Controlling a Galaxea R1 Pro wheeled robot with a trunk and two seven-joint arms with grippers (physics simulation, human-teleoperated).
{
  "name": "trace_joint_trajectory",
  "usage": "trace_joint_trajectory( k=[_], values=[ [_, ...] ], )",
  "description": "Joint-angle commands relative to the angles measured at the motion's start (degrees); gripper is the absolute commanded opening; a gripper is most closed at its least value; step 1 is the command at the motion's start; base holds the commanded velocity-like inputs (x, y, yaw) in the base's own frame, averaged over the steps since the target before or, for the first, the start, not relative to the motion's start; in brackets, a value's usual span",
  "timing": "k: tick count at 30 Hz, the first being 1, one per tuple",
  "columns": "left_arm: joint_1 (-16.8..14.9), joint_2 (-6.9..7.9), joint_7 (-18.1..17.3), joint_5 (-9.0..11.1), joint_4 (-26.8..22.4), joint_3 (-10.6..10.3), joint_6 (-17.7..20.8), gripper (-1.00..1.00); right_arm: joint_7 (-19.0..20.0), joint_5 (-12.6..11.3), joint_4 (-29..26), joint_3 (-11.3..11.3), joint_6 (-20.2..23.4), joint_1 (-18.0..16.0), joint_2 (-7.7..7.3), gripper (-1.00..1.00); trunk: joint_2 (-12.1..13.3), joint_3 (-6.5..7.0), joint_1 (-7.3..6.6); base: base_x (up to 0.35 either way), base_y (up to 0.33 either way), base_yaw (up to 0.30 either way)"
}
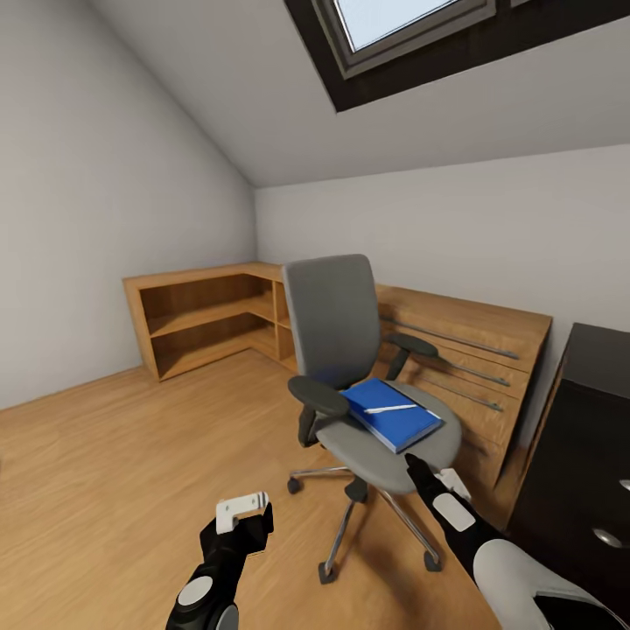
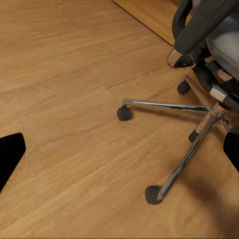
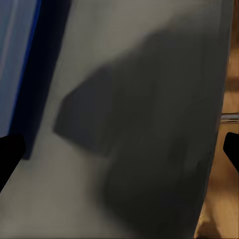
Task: In the bedroom, organize the workspace by keeping the computer under the desk, ensuring the monitor is on the desk, placing the keyboard on the desk next to the monitor, placing the mouse on the desk next to the keyboard, moving the folder from the swivel chair onto the desk next to the mouse, stacking the notebook on top of the folder with the pen on top of the notebook, and positioning the swivel chair next to the desk.
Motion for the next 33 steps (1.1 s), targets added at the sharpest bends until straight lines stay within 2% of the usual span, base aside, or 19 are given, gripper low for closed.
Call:
trace_joint_trajectory(
  k=[1,11,17,21,29,33],
  values=[
    [-0.05,0.02,0.52,0.59,-0.05,-0.1,0.13,1.0,0.2,-0.84,0.78,0.63,-0.14,-0.02,0.03,1.0,-0.01,-0.07,0.03,0.29,0.143,0.0],
    [-0.05,0.02,0.52,0.59,-0.05,-0.1,0.13,1.0,0.28,-0.67,0.39,0.7,-0.12,-0.02,0.03,1.0,-0.01,-0.07,0.03,0.288,0.129,0.0],
    [-0.05,0.02,0.52,0.59,-0.05,-0.1,0.13,1.0,0.23,-0.66,0.53,0.7,-0.12,-0.01,0.03,1.0,-0.01,-0.07,0.03,0.052,0.009,0.0],
    [-0.05,0.02,0.52,0.59,-0.05,-0.1,0.23,1.0,0.26,-0.66,0.53,0.7,-0.12,-0.01,0.03,1.0,-0.01,-0.07,0.03,-0.069,-0.003,0.0],
    [-0.05,0.02,0.52,0.66,0.26,-0.1,0.39,1.0,0.28,-0.66,0.55,0.62,-0.12,-0.04,0.03,1.0,-0.01,-0.07,0.03,-0.29,-0.082,0.0],
    [-0.05,0.02,0.52,0.61,0.42,-0.1,0.34,1.0,0.29,-0.66,0.6,0.62,-0.12,-0.02,0.03,1.0,-0.01,-0.07,0.03,-0.112,-0.053,0.0]
  ],
)
